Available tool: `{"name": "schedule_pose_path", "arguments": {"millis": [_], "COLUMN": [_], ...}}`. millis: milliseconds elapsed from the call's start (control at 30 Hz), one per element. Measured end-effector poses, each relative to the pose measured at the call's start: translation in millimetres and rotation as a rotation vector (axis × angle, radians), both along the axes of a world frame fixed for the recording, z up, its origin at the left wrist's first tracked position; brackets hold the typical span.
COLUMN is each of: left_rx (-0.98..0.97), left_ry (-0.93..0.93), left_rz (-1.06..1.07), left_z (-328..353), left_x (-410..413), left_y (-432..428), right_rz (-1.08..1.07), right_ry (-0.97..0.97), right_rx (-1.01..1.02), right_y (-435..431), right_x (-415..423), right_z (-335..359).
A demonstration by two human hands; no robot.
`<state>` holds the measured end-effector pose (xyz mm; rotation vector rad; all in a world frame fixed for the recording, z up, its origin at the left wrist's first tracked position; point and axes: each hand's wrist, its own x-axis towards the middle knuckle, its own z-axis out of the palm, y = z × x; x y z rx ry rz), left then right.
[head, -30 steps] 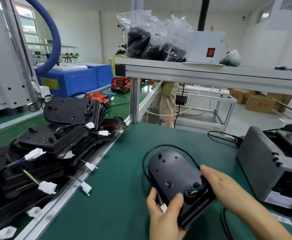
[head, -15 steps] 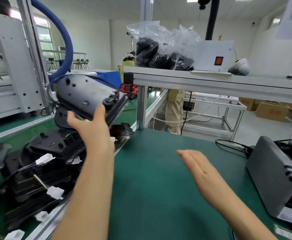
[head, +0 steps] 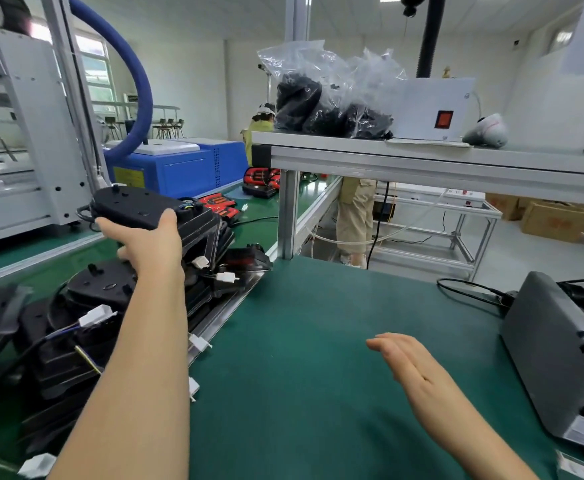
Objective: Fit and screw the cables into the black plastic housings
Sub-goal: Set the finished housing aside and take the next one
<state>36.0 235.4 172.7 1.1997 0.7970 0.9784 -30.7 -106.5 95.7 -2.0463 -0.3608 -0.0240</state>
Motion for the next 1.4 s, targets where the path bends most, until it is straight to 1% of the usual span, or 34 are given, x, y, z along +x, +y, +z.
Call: {"name": "schedule_pose_path", "arguments": {"millis": [167,233,300,367,433,500,667,800,867,967,1067,1200,1300,1400], "left_rx": [-0.046,-0.035,0.037,0.176,0.359,0.48,0.569,0.639,0.659,0.7,0.741,0.747,0.725,0.797], "left_ry": [0.03,0.061,0.14,0.254,0.423,0.533,0.703,0.807,0.822,0.772,0.76,0.766,0.72,0.641], "left_rz": [-0.121,-0.181,-0.226,-0.254,-0.226,-0.175,-0.117,-0.02,0.042,0.091,0.043,-0.011,-0.006,0.006], "left_z": [4,5,4,5,5,5,2,-7,-8,-9,-10,-10,-9,-10], "left_x": [-6,-10,-16,-23,-29,-32,-41,-47,-47,-49,-49,-49,-47,-40], "left_y": [14,22,29,34,36,36,28,21,17,13,13,16,18,17], "right_rz": [0.012,0.012,0.018,0.022,0.025,0.029,0.022,0.011,0.01,0.0,-0.02,-0.049,-0.063,-0.087], "right_ry": [0.004,0.007,0.005,0.004,0.004,0.004,0.014,0.02,0.026,0.042,0.061,0.102,0.097,0.099], "right_rx": [-0.017,-0.014,-0.018,-0.024,-0.02,-0.019,-0.024,-0.032,-0.042,-0.047,-0.047,-0.062,-0.108,-0.189], "right_y": [-3,-4,-4,-4,-4,-4,-8,-10,-11,-14,-18,-30,-41,-55], "right_x": [-2,-2,-2,-3,-4,-5,-6,-9,-10,-13,-17,-21,-26,-32], "right_z": [0,-2,-4,-7,-11,-14,-16,-15,-14,-13,-14,-18,-17,-16]}}
